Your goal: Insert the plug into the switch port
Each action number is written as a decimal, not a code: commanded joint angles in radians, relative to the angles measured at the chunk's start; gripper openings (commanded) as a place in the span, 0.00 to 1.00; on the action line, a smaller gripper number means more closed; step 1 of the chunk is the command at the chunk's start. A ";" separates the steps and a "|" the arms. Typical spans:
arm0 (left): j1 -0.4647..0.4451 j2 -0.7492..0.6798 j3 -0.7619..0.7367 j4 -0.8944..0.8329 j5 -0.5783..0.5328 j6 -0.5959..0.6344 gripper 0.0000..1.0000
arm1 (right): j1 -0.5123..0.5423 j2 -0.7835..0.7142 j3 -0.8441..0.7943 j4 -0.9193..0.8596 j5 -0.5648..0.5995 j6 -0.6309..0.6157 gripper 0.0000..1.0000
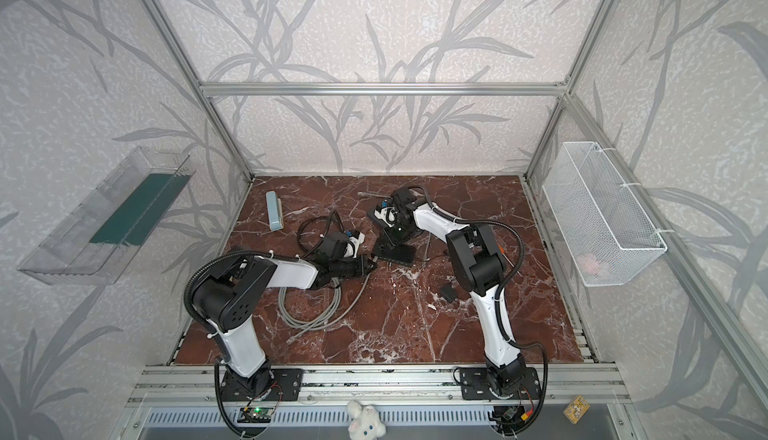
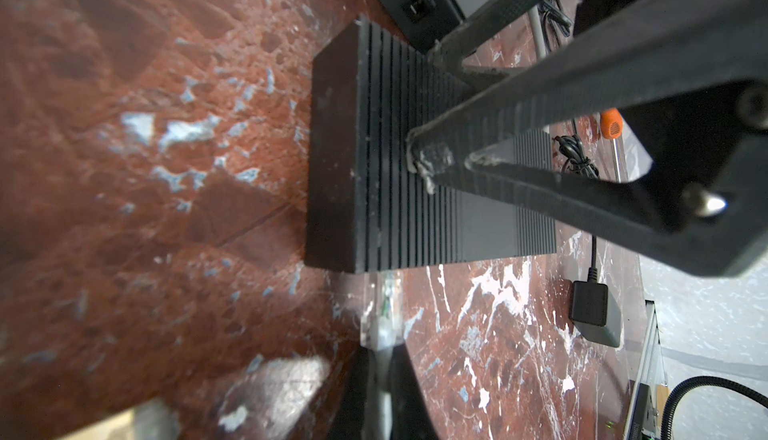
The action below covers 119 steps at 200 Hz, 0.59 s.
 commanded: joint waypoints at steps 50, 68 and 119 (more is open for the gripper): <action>0.012 0.043 -0.001 -0.225 -0.082 -0.066 0.00 | 0.002 0.041 -0.039 -0.076 0.043 -0.024 0.53; 0.013 0.040 -0.006 -0.226 -0.090 -0.090 0.00 | 0.002 0.037 -0.041 -0.074 0.043 -0.024 0.53; 0.018 0.047 0.060 -0.352 -0.108 -0.078 0.00 | 0.001 0.034 -0.050 -0.070 0.029 -0.020 0.53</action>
